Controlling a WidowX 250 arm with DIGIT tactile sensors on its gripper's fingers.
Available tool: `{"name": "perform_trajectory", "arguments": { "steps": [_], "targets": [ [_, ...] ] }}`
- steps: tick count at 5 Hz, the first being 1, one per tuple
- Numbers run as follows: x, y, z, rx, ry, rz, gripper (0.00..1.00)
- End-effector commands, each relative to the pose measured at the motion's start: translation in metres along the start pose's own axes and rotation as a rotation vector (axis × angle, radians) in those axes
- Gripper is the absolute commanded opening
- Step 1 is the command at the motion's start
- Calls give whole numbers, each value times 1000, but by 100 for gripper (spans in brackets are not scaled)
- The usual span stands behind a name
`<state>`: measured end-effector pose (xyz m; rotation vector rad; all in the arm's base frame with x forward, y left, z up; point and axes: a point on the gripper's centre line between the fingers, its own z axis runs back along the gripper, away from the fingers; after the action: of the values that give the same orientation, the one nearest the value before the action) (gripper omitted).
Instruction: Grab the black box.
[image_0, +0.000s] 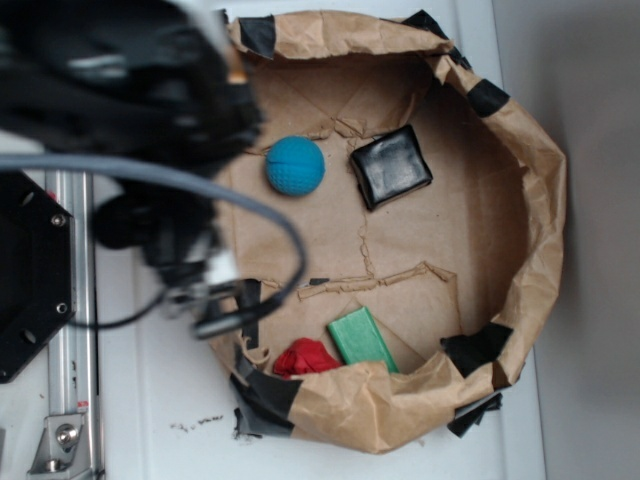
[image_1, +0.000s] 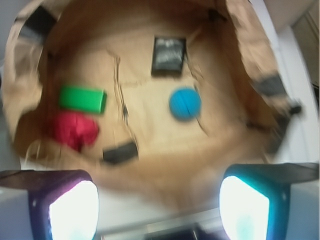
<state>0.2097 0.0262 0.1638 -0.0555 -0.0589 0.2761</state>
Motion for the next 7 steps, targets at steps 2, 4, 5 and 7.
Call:
{"name": "perform_trajectory", "arguments": {
  "steps": [2,4,5,7],
  "targets": [
    [77,10,-68,74,-118,186,100],
    [104,16,-116,137,-99,67,100],
    [111,14,-140,128,-40,1,100],
    [95,9,-126,110,-8,-83,0]
  ]
}}
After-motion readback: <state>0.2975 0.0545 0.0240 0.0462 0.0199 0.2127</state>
